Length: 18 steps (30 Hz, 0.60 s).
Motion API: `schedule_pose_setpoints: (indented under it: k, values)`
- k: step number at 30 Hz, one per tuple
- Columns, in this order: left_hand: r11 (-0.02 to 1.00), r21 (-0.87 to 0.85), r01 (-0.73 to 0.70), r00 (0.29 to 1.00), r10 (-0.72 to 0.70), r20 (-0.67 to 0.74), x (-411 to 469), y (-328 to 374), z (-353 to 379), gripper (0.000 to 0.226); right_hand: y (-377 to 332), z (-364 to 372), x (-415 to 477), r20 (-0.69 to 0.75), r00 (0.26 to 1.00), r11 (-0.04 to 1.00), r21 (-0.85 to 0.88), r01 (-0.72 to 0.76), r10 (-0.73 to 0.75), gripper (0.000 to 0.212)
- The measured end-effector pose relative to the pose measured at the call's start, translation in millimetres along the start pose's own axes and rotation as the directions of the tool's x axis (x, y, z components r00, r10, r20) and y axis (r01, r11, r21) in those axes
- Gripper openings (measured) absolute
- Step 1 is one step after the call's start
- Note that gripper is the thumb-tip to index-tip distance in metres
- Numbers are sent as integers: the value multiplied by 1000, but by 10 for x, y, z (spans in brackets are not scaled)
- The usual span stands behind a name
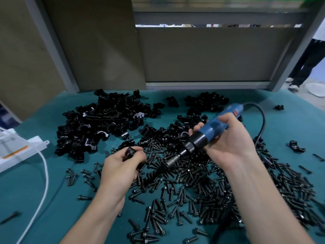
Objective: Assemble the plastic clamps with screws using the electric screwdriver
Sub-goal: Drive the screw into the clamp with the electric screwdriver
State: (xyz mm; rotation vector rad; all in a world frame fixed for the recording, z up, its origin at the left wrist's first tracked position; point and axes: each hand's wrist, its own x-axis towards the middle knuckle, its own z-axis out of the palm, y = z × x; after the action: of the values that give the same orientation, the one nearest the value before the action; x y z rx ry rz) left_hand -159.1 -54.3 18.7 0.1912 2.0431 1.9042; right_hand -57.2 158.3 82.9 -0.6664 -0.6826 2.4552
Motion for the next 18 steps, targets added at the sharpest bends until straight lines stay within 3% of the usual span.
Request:
schedule_pose_setpoints:
  k: [2,7,11,18]
  values:
    - [991,-111,77,997,-74,33,11,7,-15,9,45,-44,-60,-92,996,998,-64,-1,-4,54]
    - [963,-205,173,978,-142,154,71,38,-41,30,144,-234,-256,-258,964,954,-299,-16,-65,26]
    - [964,-213,159,975,-120,185,76,32,-41,24,191,-384,-397,-344,925,872,-488,-31,-160,36]
    - [997,-70,45,988,-34,152,-15,27,11,22,247,-431,-617,-296,946,946,-323,31,-133,55]
